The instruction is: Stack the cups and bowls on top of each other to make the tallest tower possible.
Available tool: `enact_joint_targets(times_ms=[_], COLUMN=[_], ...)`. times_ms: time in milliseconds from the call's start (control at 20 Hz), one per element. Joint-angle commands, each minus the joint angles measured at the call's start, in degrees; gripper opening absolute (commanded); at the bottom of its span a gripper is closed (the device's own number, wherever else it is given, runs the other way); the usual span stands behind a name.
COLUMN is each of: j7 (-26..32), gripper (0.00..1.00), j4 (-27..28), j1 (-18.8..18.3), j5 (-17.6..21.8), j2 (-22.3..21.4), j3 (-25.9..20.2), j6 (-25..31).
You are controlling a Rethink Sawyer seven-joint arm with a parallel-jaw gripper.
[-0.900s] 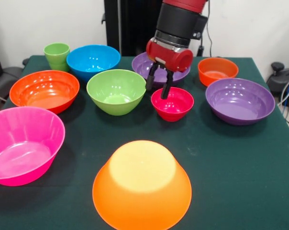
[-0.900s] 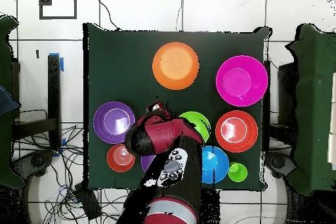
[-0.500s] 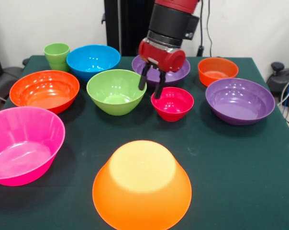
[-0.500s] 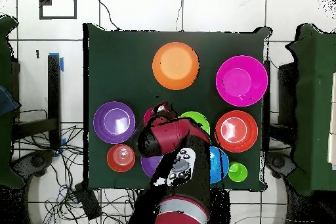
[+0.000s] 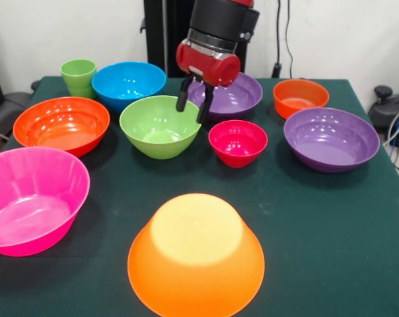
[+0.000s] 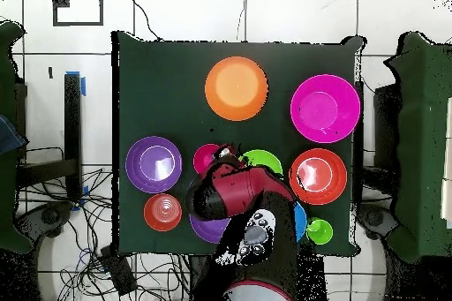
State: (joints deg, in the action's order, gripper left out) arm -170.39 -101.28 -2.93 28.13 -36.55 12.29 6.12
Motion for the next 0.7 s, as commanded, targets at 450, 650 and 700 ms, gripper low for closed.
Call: enact_joint_targets(times_ms=[450,650,700], j7=[1.53,1.27,1.19], gripper=[1.00,1.00,1.00], j4=[-0.46,0.49,0.79], j1=[3.84,3.82,3.76], j5=[-0.56,-0.18,0.07], j2=[1.08,2.87,3.49], j3=[-6.11,-5.66,-5.31], j6=[2.45,1.11,0.49])
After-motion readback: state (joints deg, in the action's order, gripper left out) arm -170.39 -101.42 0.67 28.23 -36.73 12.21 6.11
